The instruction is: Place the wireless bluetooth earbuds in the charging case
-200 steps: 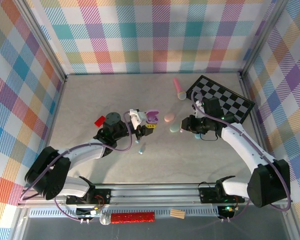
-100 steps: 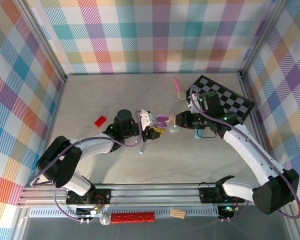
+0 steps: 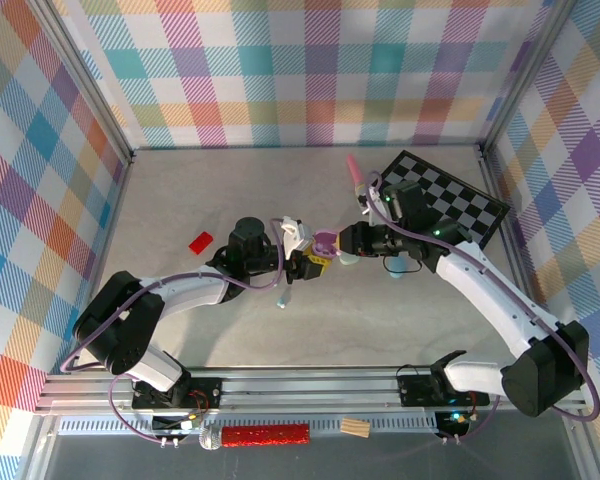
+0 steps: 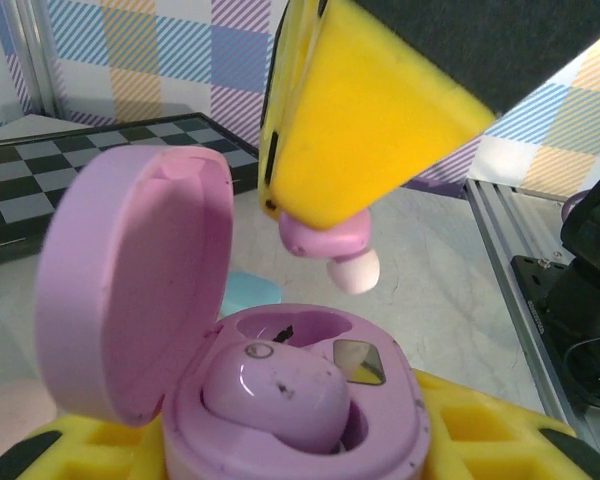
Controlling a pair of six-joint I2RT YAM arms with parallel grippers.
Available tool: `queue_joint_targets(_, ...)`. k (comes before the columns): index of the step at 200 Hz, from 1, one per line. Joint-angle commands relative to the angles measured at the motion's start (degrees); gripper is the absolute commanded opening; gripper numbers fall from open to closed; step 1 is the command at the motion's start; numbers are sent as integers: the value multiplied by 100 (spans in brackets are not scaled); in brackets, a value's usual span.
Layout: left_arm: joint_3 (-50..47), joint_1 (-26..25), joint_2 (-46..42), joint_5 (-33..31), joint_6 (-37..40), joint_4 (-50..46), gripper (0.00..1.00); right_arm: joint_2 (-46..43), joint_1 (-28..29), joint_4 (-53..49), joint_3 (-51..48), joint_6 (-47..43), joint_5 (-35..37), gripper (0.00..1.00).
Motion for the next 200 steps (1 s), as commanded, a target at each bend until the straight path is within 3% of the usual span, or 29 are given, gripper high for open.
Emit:
queue_joint_targets(1,199,-69,52,255,-54,-56,41,69,91,179,142,5,-118,21)
queue_joint_targets(150,245,-78,16,431,-238,88,40,248,188,542,-140,-121,1,23)
queue_joint_targets(177,254,-78,26,435,-271,124,40,157,190,509,-174,-222,44,25)
queue_joint_targets(200,262,-78,34,444,-290,142,40,50,186,476,-184,-305,87,33)
